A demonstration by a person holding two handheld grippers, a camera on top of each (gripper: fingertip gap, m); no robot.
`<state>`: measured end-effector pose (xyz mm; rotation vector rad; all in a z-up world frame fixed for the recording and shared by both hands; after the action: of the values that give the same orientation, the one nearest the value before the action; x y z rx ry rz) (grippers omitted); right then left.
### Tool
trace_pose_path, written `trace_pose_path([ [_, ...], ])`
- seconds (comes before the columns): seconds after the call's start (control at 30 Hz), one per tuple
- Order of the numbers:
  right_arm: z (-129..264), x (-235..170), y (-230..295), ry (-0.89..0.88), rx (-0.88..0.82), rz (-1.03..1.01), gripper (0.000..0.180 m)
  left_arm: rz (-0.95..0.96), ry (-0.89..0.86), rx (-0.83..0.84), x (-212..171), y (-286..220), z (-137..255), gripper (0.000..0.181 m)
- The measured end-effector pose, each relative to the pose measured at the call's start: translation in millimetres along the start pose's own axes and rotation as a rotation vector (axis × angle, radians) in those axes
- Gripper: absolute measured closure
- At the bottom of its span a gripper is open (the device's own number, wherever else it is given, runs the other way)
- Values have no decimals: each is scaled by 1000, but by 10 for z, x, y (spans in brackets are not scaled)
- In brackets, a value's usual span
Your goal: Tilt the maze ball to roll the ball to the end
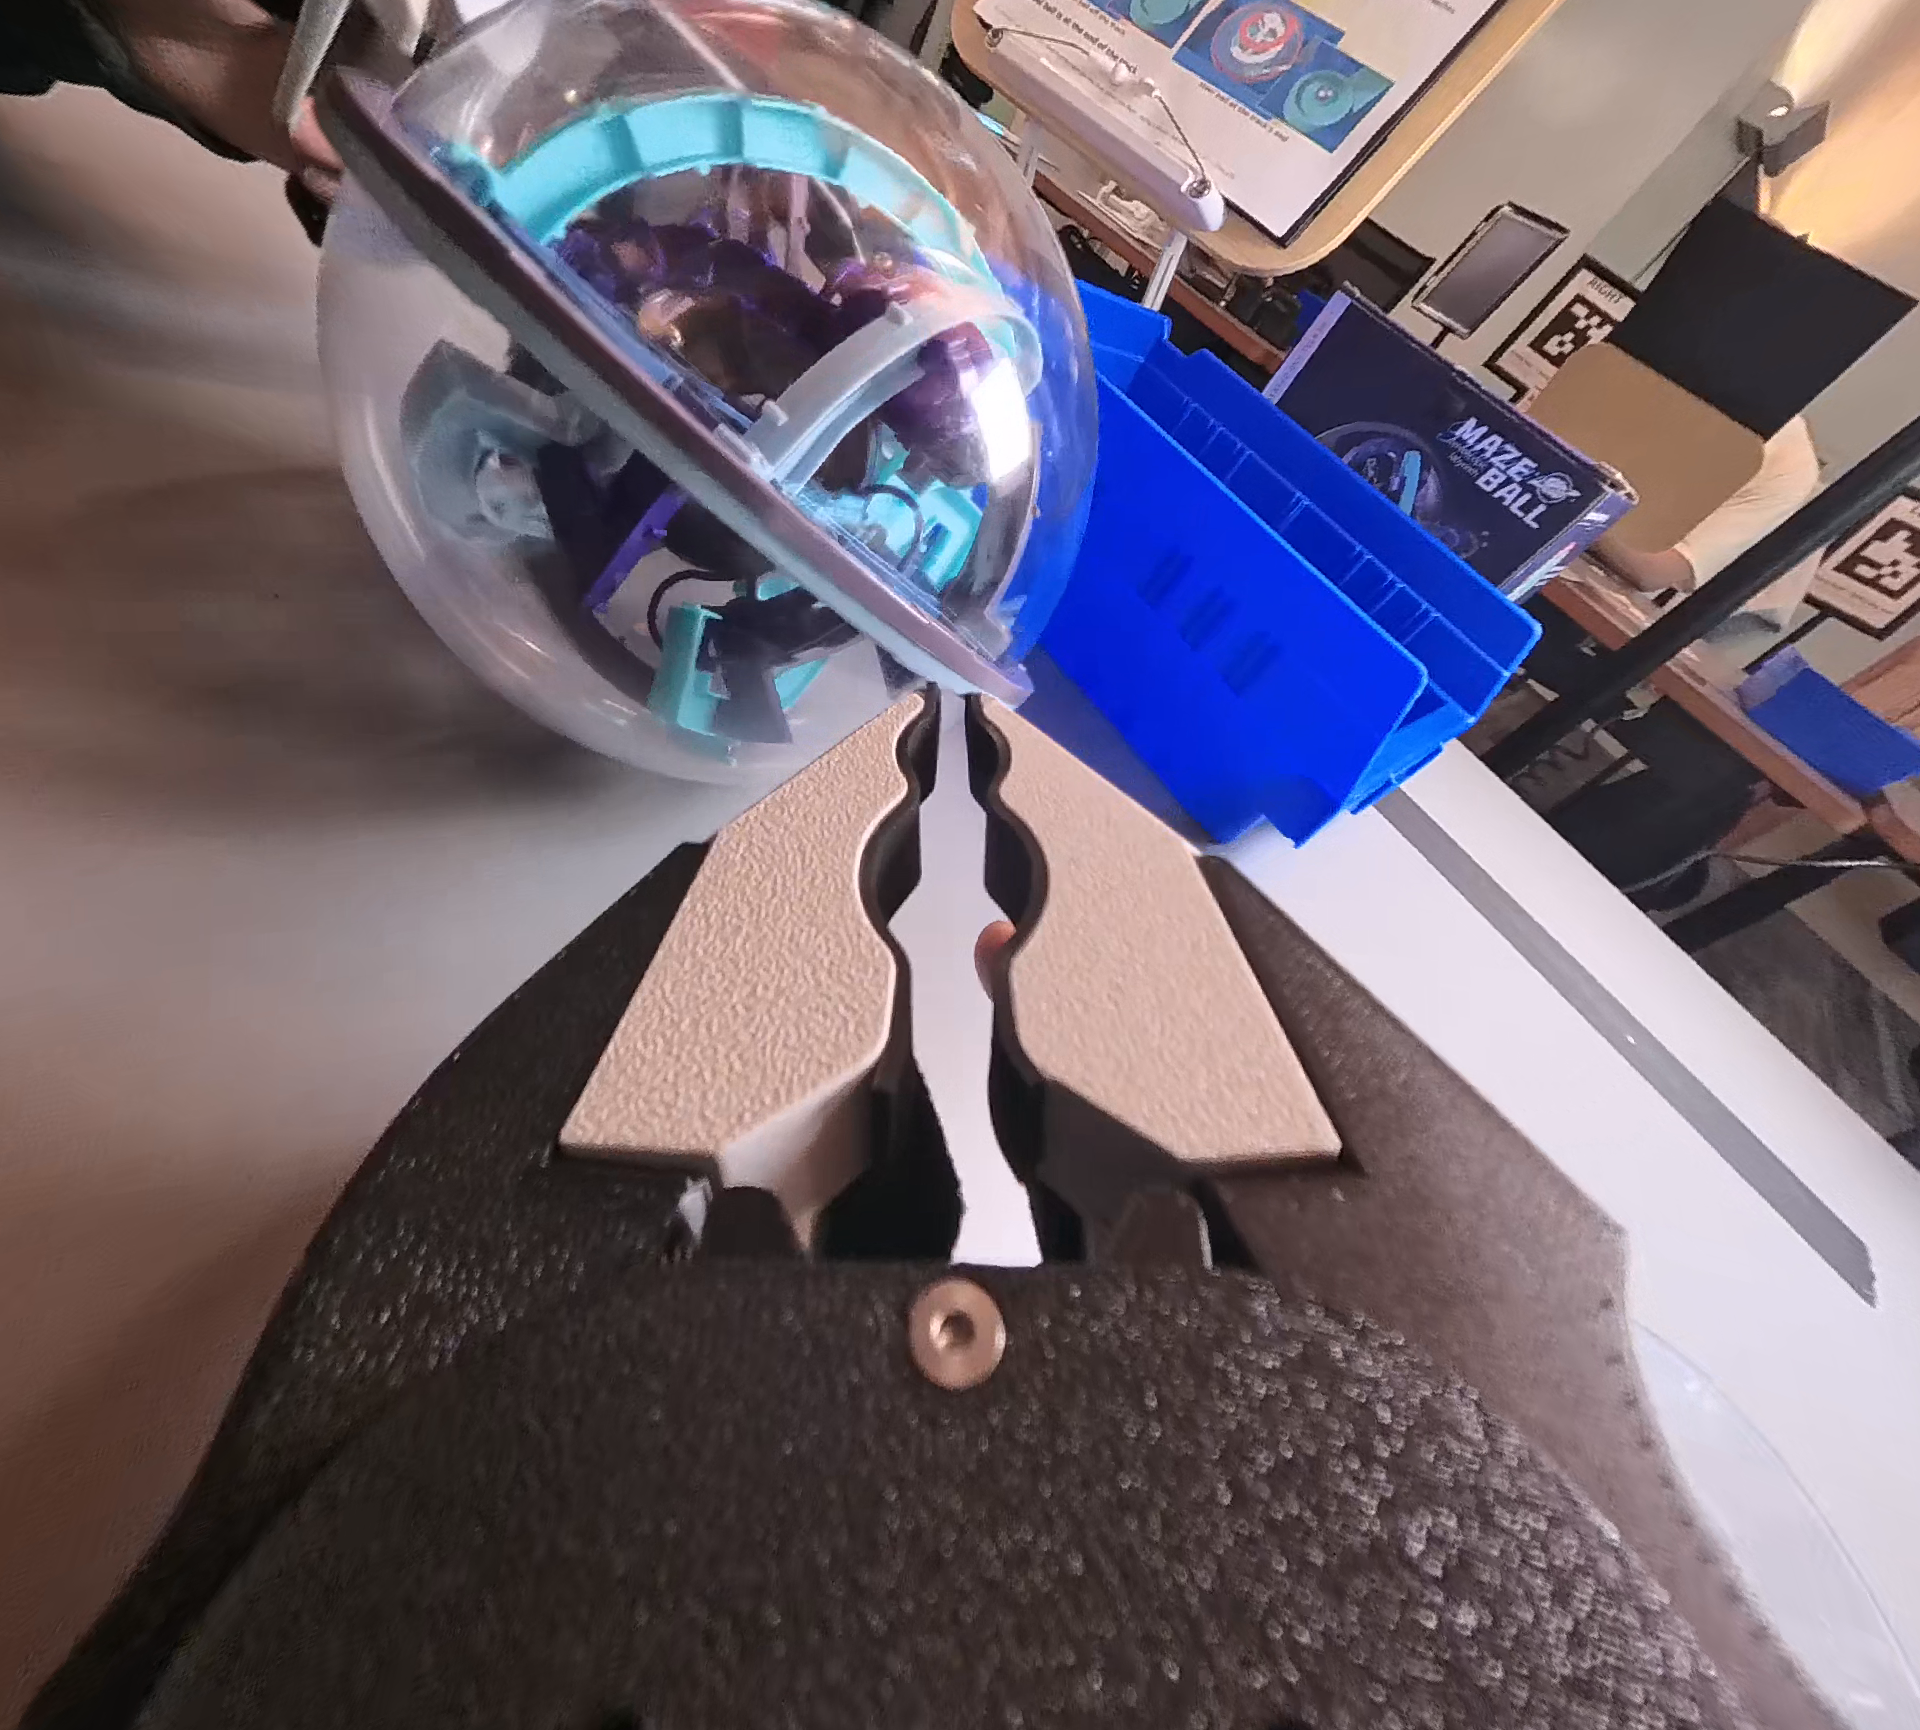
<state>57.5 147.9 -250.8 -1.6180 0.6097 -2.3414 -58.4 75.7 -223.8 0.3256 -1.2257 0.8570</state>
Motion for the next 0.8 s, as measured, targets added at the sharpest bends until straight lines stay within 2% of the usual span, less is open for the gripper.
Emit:
trace_pose_path([
  [0.27, 1, 32, 175, -15, 110, 16, 179, 285, -44, -152, 28, 124, 82, 55],
  [0.37, 26, 74, 203, -42, 137, 10, 173, 370, -60, -219, 4, 169, 95, 56],
  [0.57, 67, 117, 196, -71, 142, 0, 165, 480, -87, -331, -43, 222, 128, 63],
  [0.7, 91, 141, 176, -88, 165, -37, 153, 528, -109, -384, -44, 247, 150, 69],
  [0.8, 98, 145, 184, -93, 178, -38, 153, 535, -118, -394, -38, 251, 149, 71],
])
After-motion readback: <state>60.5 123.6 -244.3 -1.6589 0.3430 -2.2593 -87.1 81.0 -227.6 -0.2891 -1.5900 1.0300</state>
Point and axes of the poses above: each gripper's, where its closed fingertips meet, z back along the fingers, x out of its top, y = z × x across the jaws, the point moved 2 cm from there along z, back along the fingers, and after that the axes turned 10 degrees about y, right-handed, at the moved point
